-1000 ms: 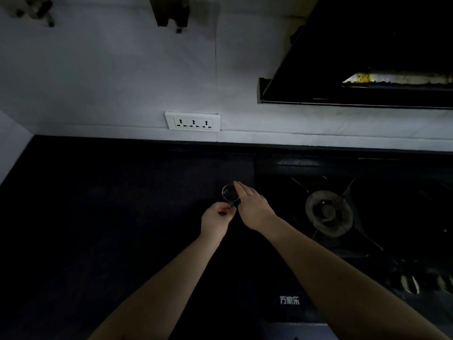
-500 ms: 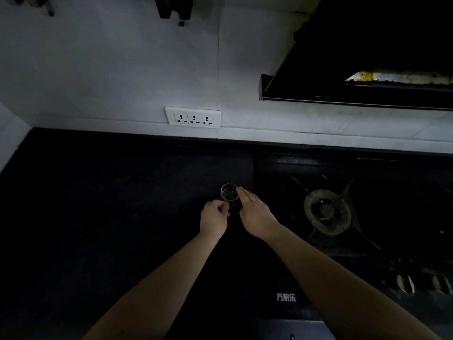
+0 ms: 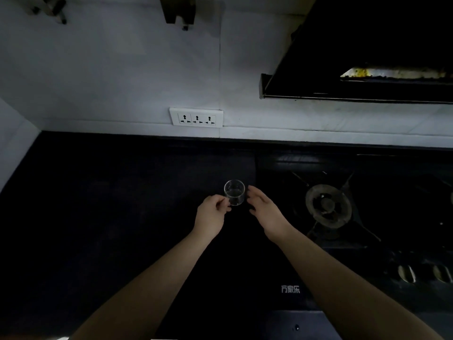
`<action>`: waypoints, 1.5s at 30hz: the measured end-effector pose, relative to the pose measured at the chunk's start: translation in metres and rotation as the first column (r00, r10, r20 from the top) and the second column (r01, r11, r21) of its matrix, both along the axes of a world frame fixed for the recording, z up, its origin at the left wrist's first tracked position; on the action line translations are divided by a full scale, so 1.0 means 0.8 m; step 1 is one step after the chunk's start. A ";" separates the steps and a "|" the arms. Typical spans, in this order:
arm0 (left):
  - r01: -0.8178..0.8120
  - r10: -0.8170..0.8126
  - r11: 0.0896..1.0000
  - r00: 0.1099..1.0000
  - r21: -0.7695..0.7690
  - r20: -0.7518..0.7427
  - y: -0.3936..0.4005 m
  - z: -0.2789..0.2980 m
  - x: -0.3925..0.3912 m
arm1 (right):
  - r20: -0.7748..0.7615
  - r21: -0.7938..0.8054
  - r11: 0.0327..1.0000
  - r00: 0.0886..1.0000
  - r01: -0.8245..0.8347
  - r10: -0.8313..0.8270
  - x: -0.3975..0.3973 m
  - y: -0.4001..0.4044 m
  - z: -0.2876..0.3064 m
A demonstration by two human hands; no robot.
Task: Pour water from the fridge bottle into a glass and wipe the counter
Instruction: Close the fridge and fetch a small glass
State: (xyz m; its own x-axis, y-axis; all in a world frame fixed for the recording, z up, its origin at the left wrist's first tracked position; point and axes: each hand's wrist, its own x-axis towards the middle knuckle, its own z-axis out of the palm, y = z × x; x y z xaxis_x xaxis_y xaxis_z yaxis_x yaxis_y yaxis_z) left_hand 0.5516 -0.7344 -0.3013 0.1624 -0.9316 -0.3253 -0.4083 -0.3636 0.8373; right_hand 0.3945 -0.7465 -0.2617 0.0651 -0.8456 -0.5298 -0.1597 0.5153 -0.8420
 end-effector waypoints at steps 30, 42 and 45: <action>0.471 -0.503 0.843 0.861 -0.260 -0.073 0.085 0.160 0.073 | 0.474 0.121 0.931 0.804 0.343 -0.358 0.012 0.159 0.117; 0.654 -0.696 0.711 0.707 -0.257 -0.128 0.131 0.182 0.003 | 0.567 0.168 0.728 0.539 0.664 -0.623 -0.018 0.272 0.124; 0.721 -0.761 0.645 0.636 -0.255 -0.126 0.146 0.189 -0.031 | 0.579 0.185 0.647 0.450 0.740 -0.680 -0.038 0.303 0.126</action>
State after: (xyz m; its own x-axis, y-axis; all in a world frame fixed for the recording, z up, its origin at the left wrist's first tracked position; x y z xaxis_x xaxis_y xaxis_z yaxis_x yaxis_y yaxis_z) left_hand 0.5271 -0.6180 -0.1502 -0.6576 -0.7474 -0.0945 -0.2911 0.1363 0.9469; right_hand 0.3640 -0.5038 -0.1607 -0.3312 -0.7743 -0.5392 0.7306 0.1512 -0.6659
